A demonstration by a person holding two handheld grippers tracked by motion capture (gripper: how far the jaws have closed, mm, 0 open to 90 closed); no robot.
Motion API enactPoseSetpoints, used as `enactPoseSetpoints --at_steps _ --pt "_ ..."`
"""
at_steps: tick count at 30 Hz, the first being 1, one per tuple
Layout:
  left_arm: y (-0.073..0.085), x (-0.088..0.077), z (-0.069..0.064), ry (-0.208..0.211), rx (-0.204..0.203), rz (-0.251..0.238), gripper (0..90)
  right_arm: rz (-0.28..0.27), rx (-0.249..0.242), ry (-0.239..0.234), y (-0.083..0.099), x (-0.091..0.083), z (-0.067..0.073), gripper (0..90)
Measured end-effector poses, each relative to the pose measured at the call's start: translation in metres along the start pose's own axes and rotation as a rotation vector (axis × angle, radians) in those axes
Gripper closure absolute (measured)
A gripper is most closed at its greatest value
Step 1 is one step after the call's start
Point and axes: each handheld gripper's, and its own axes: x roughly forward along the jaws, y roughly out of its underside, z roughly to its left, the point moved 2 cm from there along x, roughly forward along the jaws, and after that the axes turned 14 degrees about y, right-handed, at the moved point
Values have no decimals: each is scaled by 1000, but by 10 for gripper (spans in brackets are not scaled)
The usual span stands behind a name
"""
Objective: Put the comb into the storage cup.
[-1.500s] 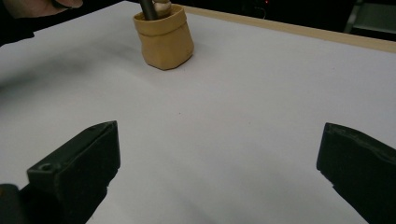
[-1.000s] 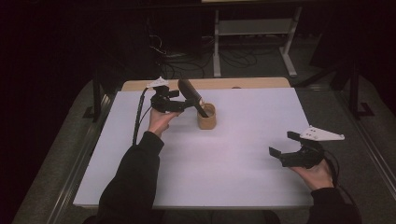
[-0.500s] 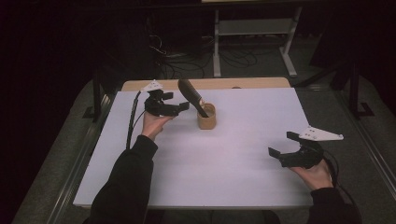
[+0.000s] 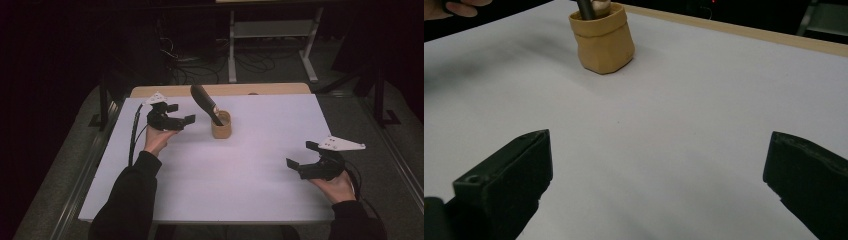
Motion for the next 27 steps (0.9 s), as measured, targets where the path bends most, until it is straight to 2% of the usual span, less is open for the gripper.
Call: enactPoseSetpoints --at_steps 13,22,27 --pt "9 -21 0 -13 8 5 0 0 0 1 0 0 0 0" --pt "15 -36 -1 -16 -2 -37 0 8 -12 2 0 2 2 0" --pt "19 -42 -2 -17 -4 -44 0 6 -10 3 0 2 2 0"
